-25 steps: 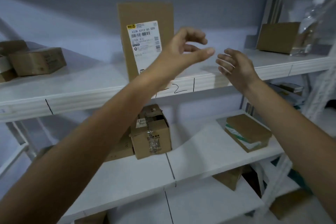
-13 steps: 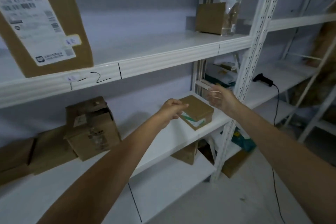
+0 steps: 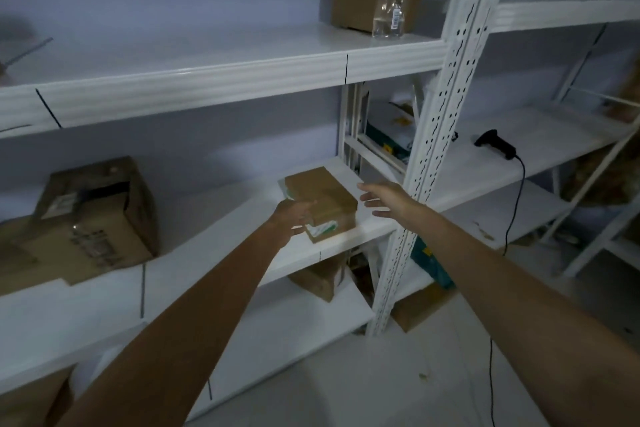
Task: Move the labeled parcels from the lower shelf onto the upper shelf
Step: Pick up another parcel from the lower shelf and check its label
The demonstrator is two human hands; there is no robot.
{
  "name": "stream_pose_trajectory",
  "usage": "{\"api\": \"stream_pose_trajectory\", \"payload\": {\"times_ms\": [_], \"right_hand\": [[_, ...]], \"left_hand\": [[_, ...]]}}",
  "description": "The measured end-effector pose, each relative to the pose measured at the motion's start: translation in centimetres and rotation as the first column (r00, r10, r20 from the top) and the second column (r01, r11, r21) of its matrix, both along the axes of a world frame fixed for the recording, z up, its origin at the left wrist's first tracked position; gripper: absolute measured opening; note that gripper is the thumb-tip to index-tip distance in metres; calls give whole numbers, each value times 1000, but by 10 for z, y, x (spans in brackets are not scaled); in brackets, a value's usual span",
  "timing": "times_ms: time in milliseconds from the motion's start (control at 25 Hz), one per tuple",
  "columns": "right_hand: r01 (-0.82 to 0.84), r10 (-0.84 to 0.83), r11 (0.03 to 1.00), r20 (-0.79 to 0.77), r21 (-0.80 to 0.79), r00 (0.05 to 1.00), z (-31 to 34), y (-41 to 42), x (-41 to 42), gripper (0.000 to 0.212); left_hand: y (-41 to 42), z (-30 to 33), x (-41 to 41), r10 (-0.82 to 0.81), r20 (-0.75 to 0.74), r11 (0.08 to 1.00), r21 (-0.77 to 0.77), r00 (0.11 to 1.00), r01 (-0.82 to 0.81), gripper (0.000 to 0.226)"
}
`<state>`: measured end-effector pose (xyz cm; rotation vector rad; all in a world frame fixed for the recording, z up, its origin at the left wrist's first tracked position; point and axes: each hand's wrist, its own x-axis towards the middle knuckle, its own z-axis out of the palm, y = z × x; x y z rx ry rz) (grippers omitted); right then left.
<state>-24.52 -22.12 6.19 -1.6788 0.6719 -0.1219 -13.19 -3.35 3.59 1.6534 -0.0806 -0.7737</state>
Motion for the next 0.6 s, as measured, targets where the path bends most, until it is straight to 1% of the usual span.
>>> {"api": "stream_pose_trajectory", "payload": {"times_ms": [40,80,160,240,320,400,440,520,600], "right_hand": [[-10,10,1000,0,-11,1000,-5,-8,8,23],[-13,13,1000,-1,-22,1000,-12,-18,20,24],[-1,1,998,0,-62,1000,-24,-29,38,38],[11,-12,996,-11,-92,1000,-35,-44,59,43],[-1,-3,993,-32,-116,999,-46,-62,81,37],[-33,20,990,-96,-135,995,-55,-79,108,31],[-76,54,986,-148,-149,988,-60,-86,119,34],[-195,146,965,-257,-176,955,-70,-95,139,49],[-290,220,942,-342,-168,914,-84,-96,153,64]], "left_hand": [[-5,-6,7,22,-15,1000,6,1000,-22,22],[-13,-11,15,47,-26,999,12,999,-46,27],[-22,-21,30,79,-34,996,31,996,-78,33],[-36,-34,49,113,-60,993,36,992,-111,48],[-51,-48,67,151,-87,988,48,985,-147,60],[-67,-60,86,180,-114,983,63,977,-173,70],[-72,-66,93,191,-120,980,81,974,-182,75],[-83,-79,103,220,-120,971,120,968,-206,85],[-88,-89,105,234,-141,965,154,962,-212,89]]}}
